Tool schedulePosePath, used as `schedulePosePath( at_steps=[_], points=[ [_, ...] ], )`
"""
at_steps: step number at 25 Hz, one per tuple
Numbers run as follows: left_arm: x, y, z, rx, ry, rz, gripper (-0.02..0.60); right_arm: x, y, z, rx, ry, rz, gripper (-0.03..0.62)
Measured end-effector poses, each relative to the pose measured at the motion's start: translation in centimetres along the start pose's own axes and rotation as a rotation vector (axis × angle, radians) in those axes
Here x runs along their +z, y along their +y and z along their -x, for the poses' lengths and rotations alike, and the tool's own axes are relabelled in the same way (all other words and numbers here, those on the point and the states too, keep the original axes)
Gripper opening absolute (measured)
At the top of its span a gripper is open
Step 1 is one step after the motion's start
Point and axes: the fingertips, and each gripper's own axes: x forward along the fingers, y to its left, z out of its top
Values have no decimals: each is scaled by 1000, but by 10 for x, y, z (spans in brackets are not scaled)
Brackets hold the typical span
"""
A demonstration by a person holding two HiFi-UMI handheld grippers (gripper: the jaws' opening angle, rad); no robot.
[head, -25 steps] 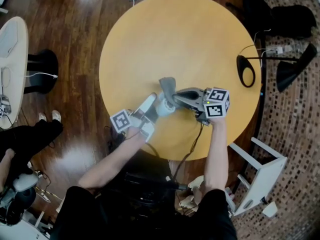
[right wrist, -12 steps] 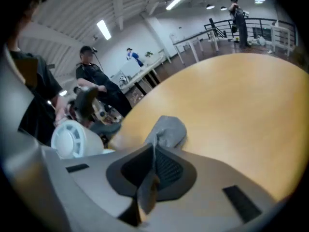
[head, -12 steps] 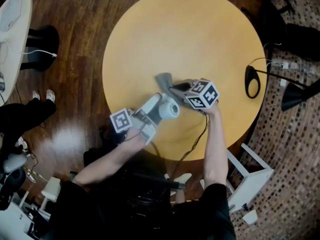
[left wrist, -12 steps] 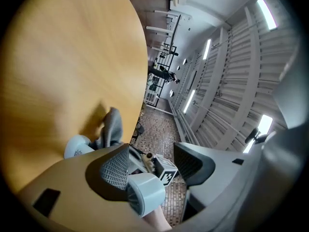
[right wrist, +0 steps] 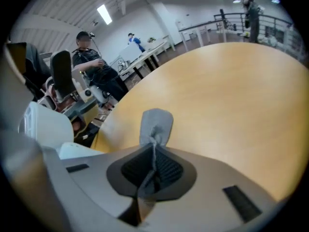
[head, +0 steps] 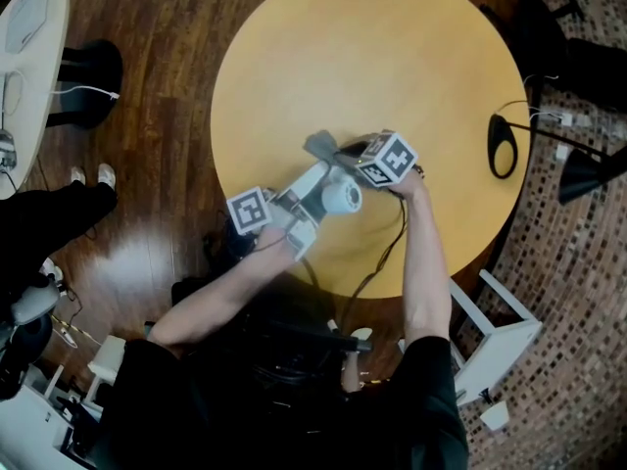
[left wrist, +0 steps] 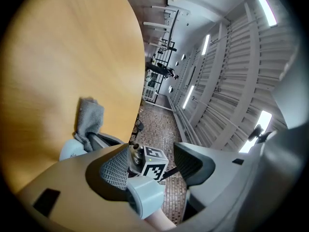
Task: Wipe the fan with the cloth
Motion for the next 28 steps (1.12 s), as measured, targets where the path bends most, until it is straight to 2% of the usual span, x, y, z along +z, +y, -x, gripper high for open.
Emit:
schedulePosePath(
  at_steps=[2, 4, 6, 8, 9, 10, 12, 14, 19, 21, 25, 28],
  points=[
    [0, -1, 1, 3, 15, -17, 272, -5, -13, 16, -119, -74, -67, 28],
    [-1, -1, 0, 9, 31, -32, 272, -3, -12, 48, -155, -195, -155, 28],
    [-2, -3, 1, 15, 42, -42, 272, 10, 10, 94, -54, -402, -273, 28],
    [-4, -3, 3, 21, 54, -60, 272, 26, 46, 143, 121, -629, -363, 28],
    [-4, -4, 2, 21, 61, -73, 272, 33, 66, 161, 192, -705, -375, 28],
    [-4, -4, 1, 21, 68, -85, 272, 38, 84, 171, 232, -737, -366, 28],
    [-5, -6, -1, 27, 79, -100, 272, 34, 108, 161, 203, -680, -324, 28],
    [-8, -5, 1, 42, 90, -117, 272, 19, 113, 137, 101, -592, -322, 28],
    [-13, -6, 1, 64, 128, -148, 272, -20, 74, 120, -117, -618, -522, 28],
    [-16, -8, -2, 67, 140, -161, 273, -42, 63, 114, -172, -627, -610, 28],
    [-25, -10, -1, 74, 200, -215, 272, -85, 69, 104, -174, -754, -849, 28],
    [-11, -8, 8, 121, 206, -323, 272, -98, 94, 76, -122, -818, -979, 28]
  ],
)
